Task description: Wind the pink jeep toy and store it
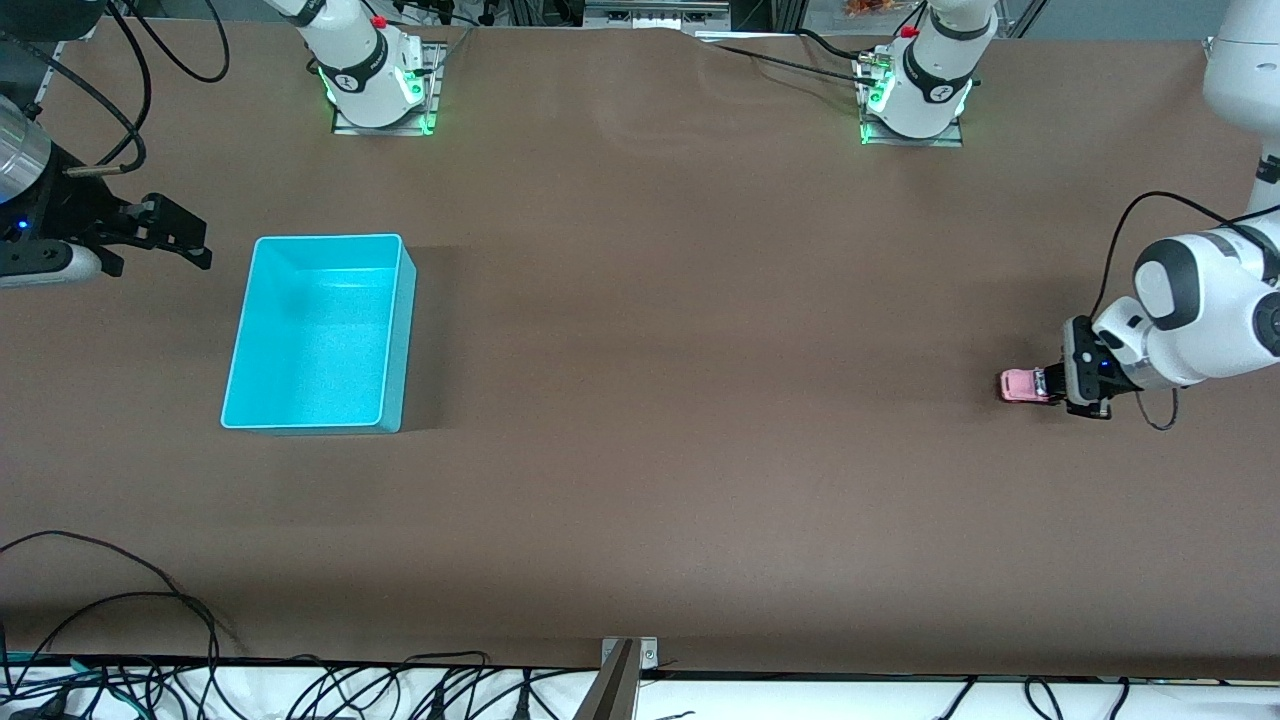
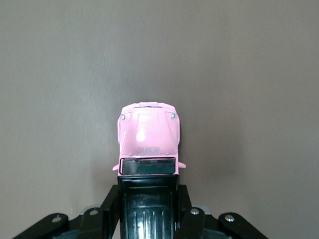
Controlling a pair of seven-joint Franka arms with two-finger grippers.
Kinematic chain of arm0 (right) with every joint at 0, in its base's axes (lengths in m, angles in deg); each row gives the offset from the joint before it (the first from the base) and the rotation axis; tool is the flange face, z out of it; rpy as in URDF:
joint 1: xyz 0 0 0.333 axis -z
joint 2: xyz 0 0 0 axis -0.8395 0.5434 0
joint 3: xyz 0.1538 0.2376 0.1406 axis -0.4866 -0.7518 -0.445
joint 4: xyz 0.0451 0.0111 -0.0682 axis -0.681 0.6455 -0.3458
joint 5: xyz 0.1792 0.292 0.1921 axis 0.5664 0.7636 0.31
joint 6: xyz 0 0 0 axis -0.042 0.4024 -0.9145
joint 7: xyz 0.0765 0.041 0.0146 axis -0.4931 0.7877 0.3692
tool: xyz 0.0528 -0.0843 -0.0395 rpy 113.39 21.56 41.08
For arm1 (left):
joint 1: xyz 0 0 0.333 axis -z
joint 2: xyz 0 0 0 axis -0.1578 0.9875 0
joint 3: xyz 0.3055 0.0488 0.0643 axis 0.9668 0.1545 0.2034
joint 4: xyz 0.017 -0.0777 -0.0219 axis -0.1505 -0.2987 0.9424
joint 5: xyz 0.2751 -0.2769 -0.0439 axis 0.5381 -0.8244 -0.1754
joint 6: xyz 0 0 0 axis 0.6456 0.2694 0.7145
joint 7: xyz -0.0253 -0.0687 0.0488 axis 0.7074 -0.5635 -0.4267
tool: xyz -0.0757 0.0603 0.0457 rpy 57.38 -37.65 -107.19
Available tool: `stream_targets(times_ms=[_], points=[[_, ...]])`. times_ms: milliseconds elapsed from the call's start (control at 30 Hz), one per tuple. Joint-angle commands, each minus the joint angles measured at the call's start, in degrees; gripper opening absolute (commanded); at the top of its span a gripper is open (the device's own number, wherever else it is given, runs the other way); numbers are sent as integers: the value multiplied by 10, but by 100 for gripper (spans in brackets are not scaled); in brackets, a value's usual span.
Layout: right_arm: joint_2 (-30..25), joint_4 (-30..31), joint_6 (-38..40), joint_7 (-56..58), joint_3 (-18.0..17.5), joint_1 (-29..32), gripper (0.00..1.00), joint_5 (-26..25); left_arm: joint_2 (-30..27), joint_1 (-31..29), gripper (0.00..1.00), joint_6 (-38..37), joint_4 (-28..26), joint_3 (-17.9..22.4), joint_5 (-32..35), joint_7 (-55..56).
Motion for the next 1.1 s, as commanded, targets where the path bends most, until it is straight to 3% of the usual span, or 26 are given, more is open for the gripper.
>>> stream_targets(times_ms=[0,267,733,1067], points=[[2,-12,12,7,0,2,100,-3,17,3,0,-5,9,5,16,16],[2,-13,12,7,0,2,100,-3,31,-24,0,-5,12,15,80,11],[2,-12,12,7,0,2,100,-3,62,-90,0,-7,74,16,104,-61],[2,-13,12,7,0,2,100,-3,64,-111,0,-8,92,39,116,-103]])
